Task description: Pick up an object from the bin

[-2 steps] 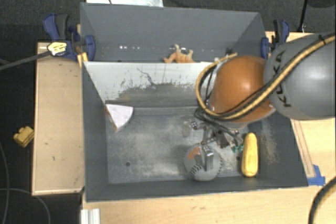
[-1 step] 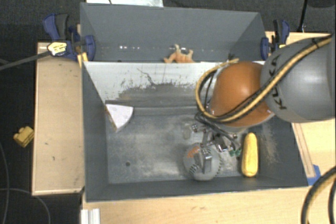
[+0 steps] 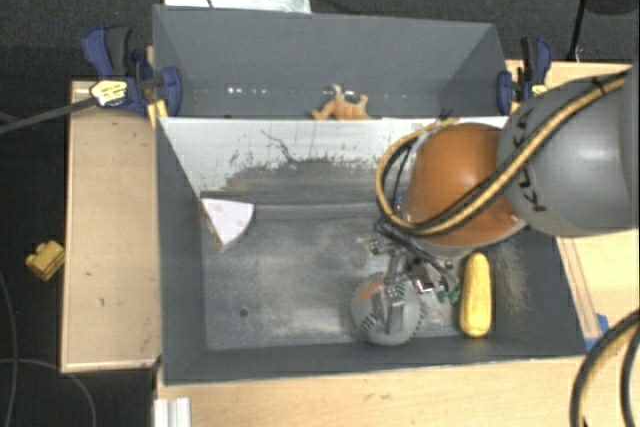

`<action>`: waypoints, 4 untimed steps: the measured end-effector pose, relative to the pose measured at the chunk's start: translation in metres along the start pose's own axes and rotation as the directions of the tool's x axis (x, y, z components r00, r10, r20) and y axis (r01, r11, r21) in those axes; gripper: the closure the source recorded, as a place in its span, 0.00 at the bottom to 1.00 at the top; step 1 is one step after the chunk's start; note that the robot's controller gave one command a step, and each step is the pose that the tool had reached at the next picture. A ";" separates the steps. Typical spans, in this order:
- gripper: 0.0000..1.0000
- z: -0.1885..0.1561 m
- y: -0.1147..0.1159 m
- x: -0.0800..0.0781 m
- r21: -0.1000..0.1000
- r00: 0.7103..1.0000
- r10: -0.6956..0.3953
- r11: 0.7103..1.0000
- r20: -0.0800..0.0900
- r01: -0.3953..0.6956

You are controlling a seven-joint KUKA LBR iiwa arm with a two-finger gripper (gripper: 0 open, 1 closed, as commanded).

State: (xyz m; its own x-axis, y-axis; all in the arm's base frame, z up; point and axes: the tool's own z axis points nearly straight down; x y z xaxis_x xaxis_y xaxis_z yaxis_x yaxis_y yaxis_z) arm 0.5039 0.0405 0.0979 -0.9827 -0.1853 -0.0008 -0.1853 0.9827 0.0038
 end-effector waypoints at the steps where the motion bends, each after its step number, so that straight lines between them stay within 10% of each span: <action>1: 0.00 0.012 -0.015 0.007 0.002 0.944 -0.330 0.944 0.004 0.330; 2: 1.00 0.020 -0.043 -0.006 -0.003 0.959 0.284 0.959 -0.005 -0.284; 3: 1.00 0.020 -0.043 -0.006 -0.003 0.959 0.283 0.959 -0.004 -0.283; 4: 1.00 -0.145 -0.025 -0.036 0.002 0.969 0.246 0.969 0.010 -0.246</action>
Offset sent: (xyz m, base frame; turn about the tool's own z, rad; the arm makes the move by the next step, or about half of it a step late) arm 0.0119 -0.0455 -0.0279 0.2919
